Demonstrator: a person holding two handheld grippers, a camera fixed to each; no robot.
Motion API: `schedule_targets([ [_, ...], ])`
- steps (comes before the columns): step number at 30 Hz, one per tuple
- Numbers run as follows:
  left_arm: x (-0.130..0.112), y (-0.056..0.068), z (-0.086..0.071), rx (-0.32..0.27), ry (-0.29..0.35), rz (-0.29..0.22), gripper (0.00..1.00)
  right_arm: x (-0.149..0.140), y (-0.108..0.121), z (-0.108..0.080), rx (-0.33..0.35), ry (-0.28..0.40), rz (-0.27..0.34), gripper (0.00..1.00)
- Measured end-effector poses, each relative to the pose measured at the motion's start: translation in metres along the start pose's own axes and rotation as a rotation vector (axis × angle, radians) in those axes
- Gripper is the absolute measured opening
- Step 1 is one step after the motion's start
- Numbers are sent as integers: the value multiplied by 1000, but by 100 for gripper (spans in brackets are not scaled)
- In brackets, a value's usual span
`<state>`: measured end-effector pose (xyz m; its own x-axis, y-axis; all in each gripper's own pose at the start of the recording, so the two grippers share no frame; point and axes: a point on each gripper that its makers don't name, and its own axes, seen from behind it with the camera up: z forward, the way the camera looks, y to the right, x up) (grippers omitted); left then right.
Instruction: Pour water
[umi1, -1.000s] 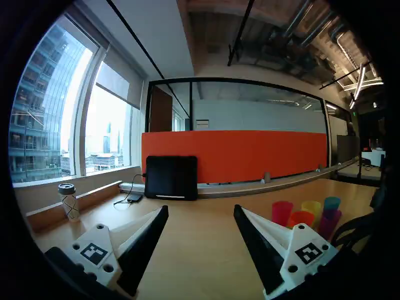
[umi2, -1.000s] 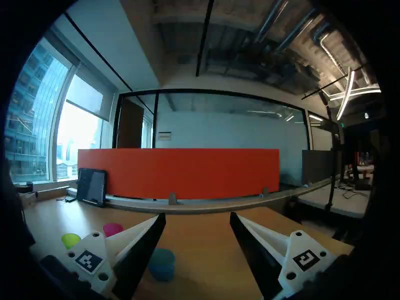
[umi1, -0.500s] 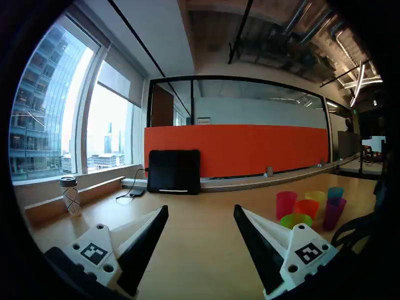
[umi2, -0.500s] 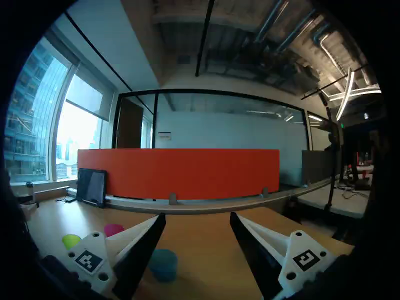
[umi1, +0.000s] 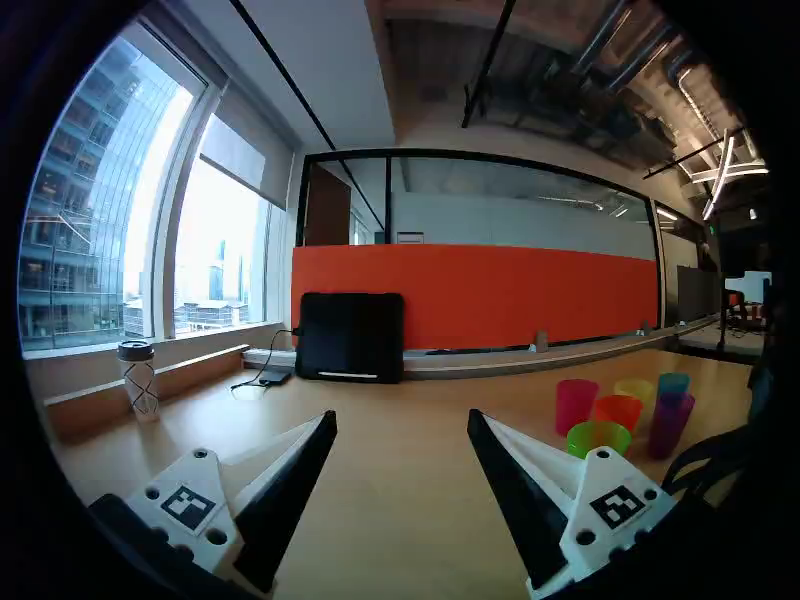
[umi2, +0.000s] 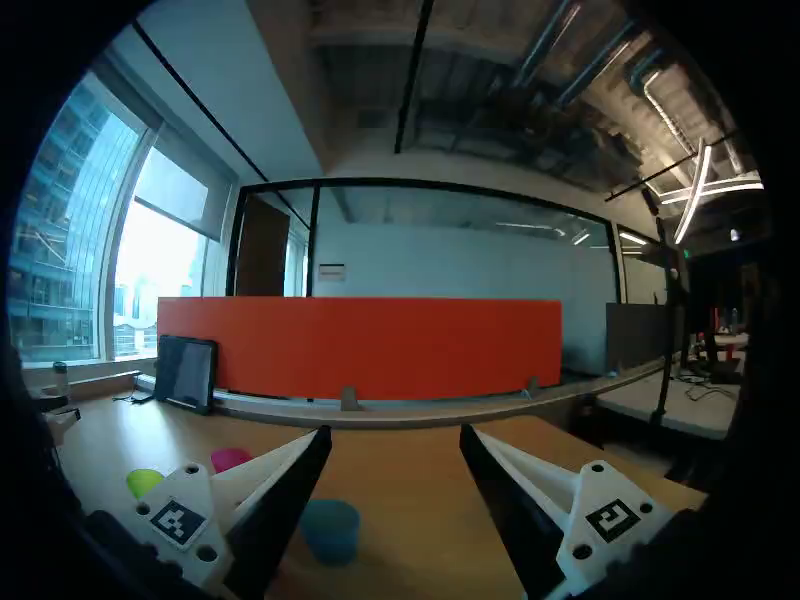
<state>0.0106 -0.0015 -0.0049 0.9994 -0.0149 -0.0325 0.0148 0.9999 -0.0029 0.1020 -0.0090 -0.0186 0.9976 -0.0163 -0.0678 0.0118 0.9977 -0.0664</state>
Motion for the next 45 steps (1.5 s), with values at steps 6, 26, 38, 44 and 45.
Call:
schedule_targets([
  [6, -2, 0, 1, -3, -7, 1, 97, 1, -3, 0, 3, -1, -4, 99],
  [26, -10, 3, 4, -13, -32, 14, 97, -3, 2, -1, -2, 9, 11, 99],
  [38, -10, 3, 4, -13, -33, 14, 97, -8, 6, 3, 23, 43, 3, 99],
  [44, -10, 3, 3, -13, -33, 14, 97, -21, -1, 10, 48, 44, 6, 99],
  [45, -10, 3, 3, -13, -33, 14, 97, -24, -2, 10, 52, 42, 6, 99],
])
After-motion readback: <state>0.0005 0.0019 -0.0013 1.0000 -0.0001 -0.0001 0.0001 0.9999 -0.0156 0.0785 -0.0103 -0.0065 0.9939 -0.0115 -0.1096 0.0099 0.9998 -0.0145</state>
